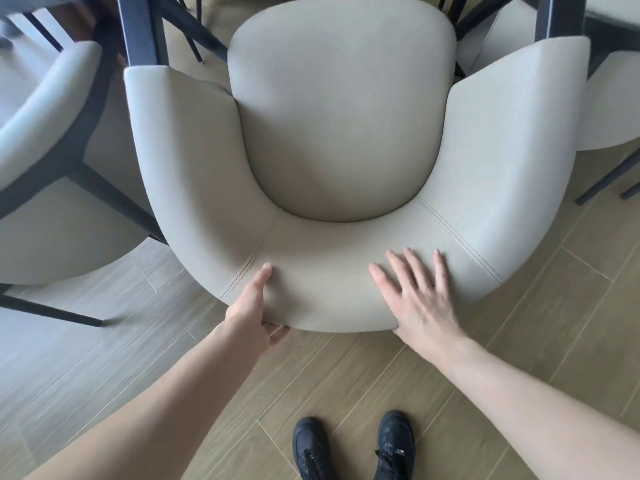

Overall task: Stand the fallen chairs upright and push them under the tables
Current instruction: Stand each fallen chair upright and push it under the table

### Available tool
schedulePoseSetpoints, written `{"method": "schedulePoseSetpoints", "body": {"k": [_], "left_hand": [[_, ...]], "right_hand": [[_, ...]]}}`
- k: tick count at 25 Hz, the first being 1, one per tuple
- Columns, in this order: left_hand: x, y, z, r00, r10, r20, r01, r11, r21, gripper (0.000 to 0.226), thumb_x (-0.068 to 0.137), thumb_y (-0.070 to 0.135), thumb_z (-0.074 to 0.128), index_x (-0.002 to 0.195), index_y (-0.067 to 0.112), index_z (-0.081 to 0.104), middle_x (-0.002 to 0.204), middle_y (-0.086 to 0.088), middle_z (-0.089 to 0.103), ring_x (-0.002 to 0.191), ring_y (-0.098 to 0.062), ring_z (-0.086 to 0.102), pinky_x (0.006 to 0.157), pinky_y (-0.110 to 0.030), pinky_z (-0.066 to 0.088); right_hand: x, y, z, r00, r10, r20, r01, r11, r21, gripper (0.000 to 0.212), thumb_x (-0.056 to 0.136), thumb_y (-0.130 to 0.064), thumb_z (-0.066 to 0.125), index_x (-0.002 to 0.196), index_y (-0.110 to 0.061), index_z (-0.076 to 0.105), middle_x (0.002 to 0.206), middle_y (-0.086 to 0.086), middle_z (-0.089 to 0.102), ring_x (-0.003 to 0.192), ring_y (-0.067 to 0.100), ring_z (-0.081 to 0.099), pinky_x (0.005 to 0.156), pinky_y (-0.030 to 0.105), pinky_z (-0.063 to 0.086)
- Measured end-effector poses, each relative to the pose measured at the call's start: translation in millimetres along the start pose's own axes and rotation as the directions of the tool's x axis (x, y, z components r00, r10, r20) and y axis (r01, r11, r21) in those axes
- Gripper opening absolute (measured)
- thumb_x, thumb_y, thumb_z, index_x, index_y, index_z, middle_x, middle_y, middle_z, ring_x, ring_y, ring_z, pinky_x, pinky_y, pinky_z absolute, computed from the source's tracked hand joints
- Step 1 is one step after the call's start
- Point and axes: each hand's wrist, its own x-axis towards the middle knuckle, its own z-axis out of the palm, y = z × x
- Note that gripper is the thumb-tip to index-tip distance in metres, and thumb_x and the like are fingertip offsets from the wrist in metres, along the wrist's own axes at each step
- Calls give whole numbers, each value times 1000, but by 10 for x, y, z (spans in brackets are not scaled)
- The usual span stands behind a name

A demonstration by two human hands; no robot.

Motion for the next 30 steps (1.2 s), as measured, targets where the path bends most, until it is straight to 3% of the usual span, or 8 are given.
{"method": "schedulePoseSetpoints", "body": {"k": [3, 4, 5, 7, 9, 13, 22, 30], "left_hand": [[-90, -316, -104, 885, 435, -169, -423, 900, 101, 74, 70, 35, 90, 119, 20, 36, 124, -12, 49, 95, -7, 59, 95, -47, 53], [-134, -458, -125, 690, 713, -125, -651, 686, 324, 76, 67, 37, 91, 117, 22, 35, 125, -11, 44, 100, -4, 51, 101, -47, 46], [-181, -577, -129, 402, 909, 113, -803, 290, 521, 77, 63, 40, 90, 118, 22, 39, 127, -11, 44, 110, -9, 45, 105, -45, 39], [-93, -583, -61, -8, 713, 701, -715, -494, 495, 83, 55, 45, 89, 124, 18, 51, 134, -7, 51, 125, -23, 45, 110, -42, 29], [-33, -364, 118, 16, 443, 897, -551, -744, 378, 91, 54, 39, 91, 135, 18, 54, 140, -2, 54, 133, -27, 48, 117, -43, 24], [4, -56, 283, 129, 320, 939, -279, -897, 344, 91, 64, 19, 81, 148, 11, 45, 145, -14, 52, 133, -37, 50, 114, -51, 35], [-116, 119, 290, 89, 285, 954, -308, -903, 298, 72, 59, 9, 75, 129, 12, 61, 109, 1, 68, 90, -32, 59, 83, -41, 54], [-538, 232, 254, 204, 235, 950, -360, -885, 297, 66, 70, 21, 72, 133, 19, 56, 117, 7, 65, 101, -28, 57, 89, -37, 51]], "right_hand": [[171, 110, -110, 982, -124, 145, 145, 978, -151, 112, 56, -33, 91, 150, -6, 35, 144, 23, 44, 137, 41, 40, 115, 69, 12], [211, 136, -149, 975, -145, 169, 171, 974, -149, 109, 62, -34, 87, 150, -5, 30, 145, 22, 42, 138, 39, 38, 116, 67, 11], [243, 164, -181, 974, -151, 167, 174, 975, -138, 107, 64, -33, 85, 150, -6, 29, 145, 20, 42, 137, 37, 38, 116, 66, 12], [321, 193, -240, 974, -164, 158, 186, 973, -134, 103, 66, -32, 83, 149, -7, 27, 143, 16, 43, 134, 34, 40, 116, 60, 18], [364, 218, -303, 969, -178, 173, 202, 970, -132, 100, 68, -31, 81, 148, -7, 26, 141, 15, 43, 132, 33, 41, 115, 57, 21], [441, 236, -439, 973, -171, 158, 193, 972, -134, 95, 70, -28, 79, 146, -7, 26, 137, 12, 46, 128, 32, 45, 114, 54, 26], [523, 183, -656, 965, -158, 211, 187, 975, -124, 80, 74, -18, 77, 138, -14, 29, 128, 6, 49, 119, 32, 54, 110, 56, 30], [436, 281, -993, 957, -204, 205, 229, 967, -110, 73, 71, -16, 76, 131, -18, 33, 120, 3, 51, 112, 30, 58, 99, 49, 37]]}}
